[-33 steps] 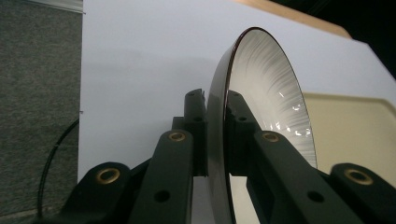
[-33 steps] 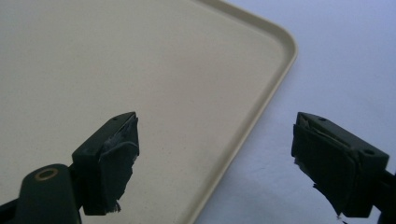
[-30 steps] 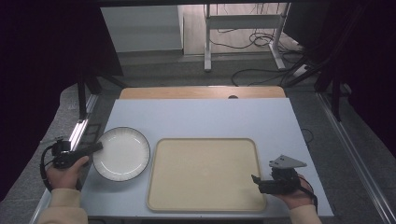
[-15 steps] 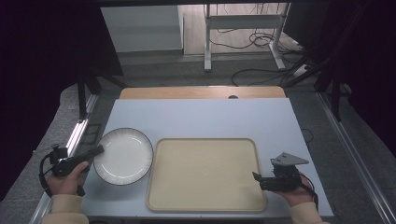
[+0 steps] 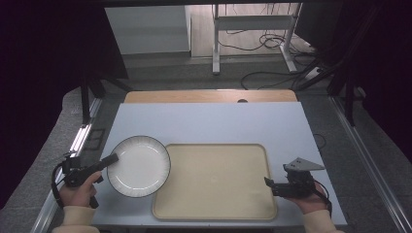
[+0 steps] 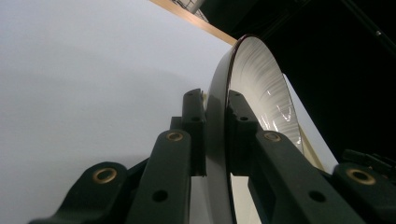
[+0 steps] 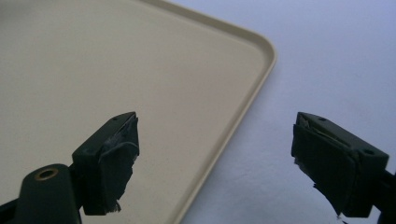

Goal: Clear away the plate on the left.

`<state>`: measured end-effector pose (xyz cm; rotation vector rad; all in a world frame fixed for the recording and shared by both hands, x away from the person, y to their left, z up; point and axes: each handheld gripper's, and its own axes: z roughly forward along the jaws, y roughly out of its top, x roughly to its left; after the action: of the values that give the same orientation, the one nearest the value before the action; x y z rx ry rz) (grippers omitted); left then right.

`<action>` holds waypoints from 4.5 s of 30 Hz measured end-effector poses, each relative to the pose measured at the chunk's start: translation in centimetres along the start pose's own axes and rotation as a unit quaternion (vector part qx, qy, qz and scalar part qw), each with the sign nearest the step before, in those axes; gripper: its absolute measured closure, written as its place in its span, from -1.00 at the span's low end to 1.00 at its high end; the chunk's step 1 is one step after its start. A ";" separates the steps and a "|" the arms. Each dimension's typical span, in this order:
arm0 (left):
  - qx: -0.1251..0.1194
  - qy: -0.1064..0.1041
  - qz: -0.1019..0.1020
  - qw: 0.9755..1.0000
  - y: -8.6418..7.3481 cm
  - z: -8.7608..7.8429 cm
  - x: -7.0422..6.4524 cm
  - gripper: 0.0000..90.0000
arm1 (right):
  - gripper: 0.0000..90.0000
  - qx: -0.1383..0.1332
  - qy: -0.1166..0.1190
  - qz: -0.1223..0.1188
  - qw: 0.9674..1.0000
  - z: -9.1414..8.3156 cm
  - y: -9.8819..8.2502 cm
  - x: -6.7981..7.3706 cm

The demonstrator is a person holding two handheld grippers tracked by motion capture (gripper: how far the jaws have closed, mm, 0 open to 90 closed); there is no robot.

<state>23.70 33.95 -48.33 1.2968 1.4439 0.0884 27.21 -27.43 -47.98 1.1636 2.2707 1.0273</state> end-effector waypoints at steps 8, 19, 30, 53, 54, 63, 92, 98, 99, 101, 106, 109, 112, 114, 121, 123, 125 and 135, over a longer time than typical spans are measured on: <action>-0.011 -0.004 -0.016 1.000 -0.6 0.5 -0.3 0.80 | -0.65 -0.008 -0.005 0.012 1.000 -0.5 -0.4 -0.4; 0.003 -0.029 -0.018 0.999 -1.3 1.3 -1.6 0.80 | -0.65 -0.009 -0.012 0.015 1.000 -0.6 -0.6 -0.7; 0.019 -0.061 -0.011 0.998 -0.8 4.1 -2.6 0.79 | -0.64 -0.004 -0.016 0.008 1.000 -0.3 -0.4 -0.6; 0.027 -0.083 0.011 0.996 -0.7 7.1 -4.9 0.78 | -0.64 0.010 -0.019 -0.003 1.000 0.1 -0.5 -0.3; 0.024 -0.083 0.014 0.996 -0.7 7.2 -5.0 0.79 | -0.64 0.010 -0.020 -0.003 1.000 0.1 -0.5 -0.3; 0.031 -0.080 0.026 0.996 -1.0 8.4 -5.8 0.78 | -0.64 0.010 -0.022 -0.003 1.000 0.0 -0.6 -0.4; 0.087 -0.123 0.037 0.988 -2.9 13.4 -8.8 0.77 | -0.64 0.017 -0.031 -0.004 0.999 -0.1 -0.8 -0.4; 0.105 -0.135 0.042 0.984 -3.5 14.6 -9.6 0.77 | -0.63 0.017 -0.032 -0.003 0.999 -0.2 -0.8 -0.5; 0.111 -0.134 0.046 0.984 -3.7 15.1 -9.9 0.77 | -0.63 0.018 -0.033 -0.005 0.999 -0.2 -0.9 -0.5; 0.116 -0.133 0.047 0.983 -4.0 15.6 -10.0 0.77 | -0.63 0.019 -0.033 -0.005 0.999 -0.2 -0.9 -0.5; 0.125 -0.131 0.040 0.983 -4.4 16.5 -9.9 0.76 | -0.63 0.020 -0.034 -0.006 0.999 -0.2 -0.9 -0.5; 0.130 -0.127 0.041 0.982 -4.6 17.2 -9.9 0.76 | -0.63 0.017 -0.031 -0.003 0.999 -0.3 -0.8 -0.4; 0.132 -0.125 0.040 0.982 -4.7 17.5 -9.8 0.76 | -0.63 0.017 -0.032 -0.003 0.999 -0.3 -0.8 -0.4; 0.135 -0.119 0.039 0.983 -4.8 17.8 -9.7 0.76 | -0.63 0.018 -0.032 -0.005 0.999 -0.2 -0.8 -0.4; 0.142 -0.109 0.034 0.983 -5.1 18.7 -9.2 0.77 | -0.63 0.020 -0.034 -0.006 0.999 -0.2 -0.8 -0.4; 0.142 -0.108 0.034 0.983 -5.2 18.8 -9.1 0.78 | -0.63 0.021 -0.033 -0.006 0.999 -0.1 -0.8 -0.4; 0.145 -0.098 0.043 0.984 -5.2 19.0 -8.9 0.79 | -0.63 0.022 -0.034 -0.008 0.999 -0.1 -0.8 -0.4; 0.167 -0.035 0.090 0.981 -5.8 19.5 -8.4 0.78 | -0.63 0.022 -0.034 -0.007 0.999 -0.1 -0.8 -0.4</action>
<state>32.29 14.44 -53.73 1.6875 1.3149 -0.0820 26.97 -28.11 -48.54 1.1803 2.2554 0.9244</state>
